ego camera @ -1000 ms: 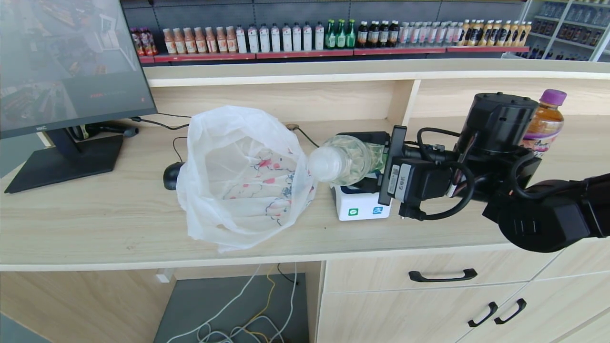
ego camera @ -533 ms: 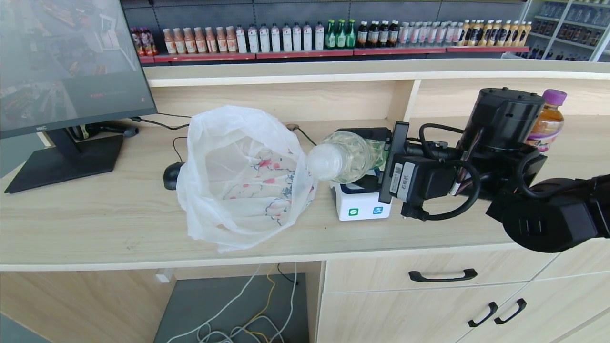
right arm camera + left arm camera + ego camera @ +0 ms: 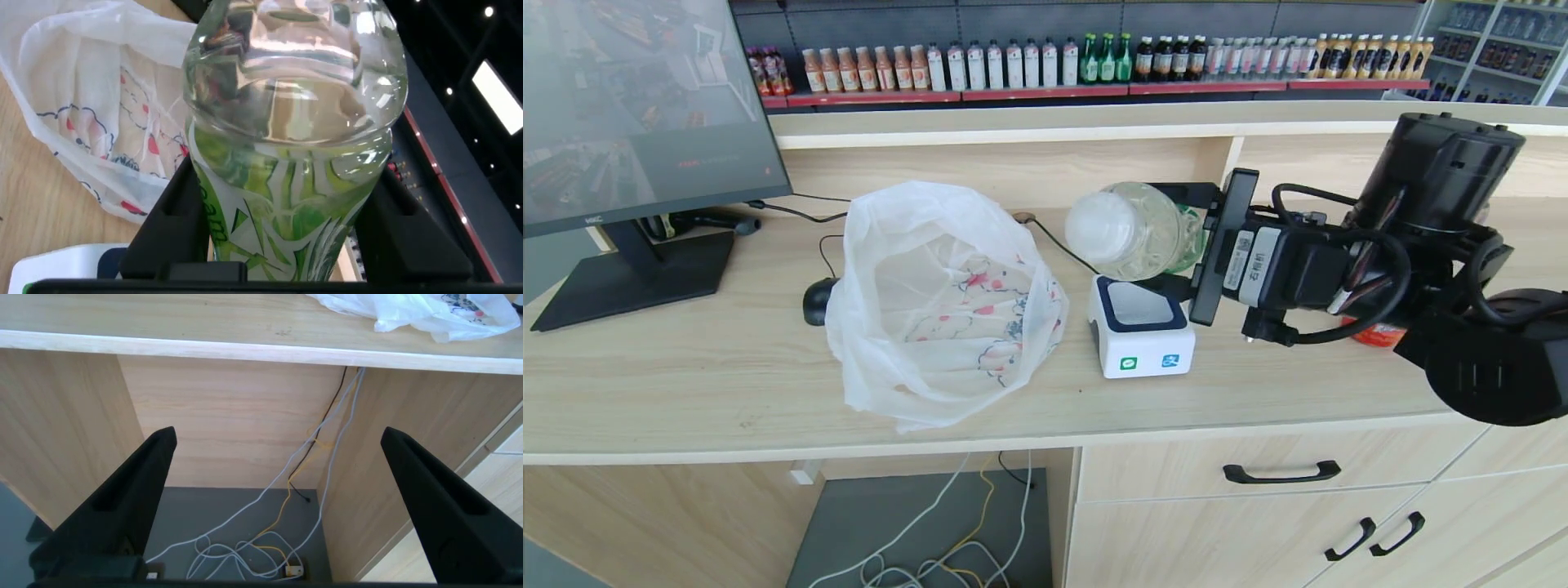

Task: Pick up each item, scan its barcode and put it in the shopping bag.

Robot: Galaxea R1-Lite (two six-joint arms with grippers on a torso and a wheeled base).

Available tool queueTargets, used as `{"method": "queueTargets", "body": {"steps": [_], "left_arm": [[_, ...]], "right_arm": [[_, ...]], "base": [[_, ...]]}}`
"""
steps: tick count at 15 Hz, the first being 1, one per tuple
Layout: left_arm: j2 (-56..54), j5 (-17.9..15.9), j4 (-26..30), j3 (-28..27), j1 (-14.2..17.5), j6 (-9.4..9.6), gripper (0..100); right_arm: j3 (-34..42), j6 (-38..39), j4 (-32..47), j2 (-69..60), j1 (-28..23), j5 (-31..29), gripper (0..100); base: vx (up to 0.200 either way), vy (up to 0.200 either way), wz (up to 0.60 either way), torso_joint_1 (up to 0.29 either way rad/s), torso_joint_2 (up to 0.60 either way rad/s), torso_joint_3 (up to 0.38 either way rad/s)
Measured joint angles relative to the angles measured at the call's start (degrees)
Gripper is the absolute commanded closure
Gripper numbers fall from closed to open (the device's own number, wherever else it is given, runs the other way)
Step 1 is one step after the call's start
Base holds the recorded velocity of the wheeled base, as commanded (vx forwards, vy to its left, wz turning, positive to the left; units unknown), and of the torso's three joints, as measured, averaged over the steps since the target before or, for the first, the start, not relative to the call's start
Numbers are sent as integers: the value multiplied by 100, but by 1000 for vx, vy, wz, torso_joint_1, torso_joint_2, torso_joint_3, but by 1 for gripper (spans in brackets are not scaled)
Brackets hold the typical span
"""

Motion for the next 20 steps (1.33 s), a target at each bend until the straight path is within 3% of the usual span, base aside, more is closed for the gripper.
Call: {"method": "queueTargets", "body": {"steps": [8, 15, 20], "left_arm": [[0, 0, 0, 0, -2, 0, 0], [0, 0, 0, 0, -2, 0, 0], [0, 0, 0, 0, 2, 0, 0]], "right_arm": [[-59, 1398, -369, -592, -74, -228, 100], [741, 4183, -2658, -568, -54, -1265, 100], [1725, 5363, -4075, -308, -84, -2278, 100]], "base": [[0, 0, 0, 0, 0, 0], [0, 0, 0, 0, 0, 0], [0, 0, 0, 0, 0, 0]]}}
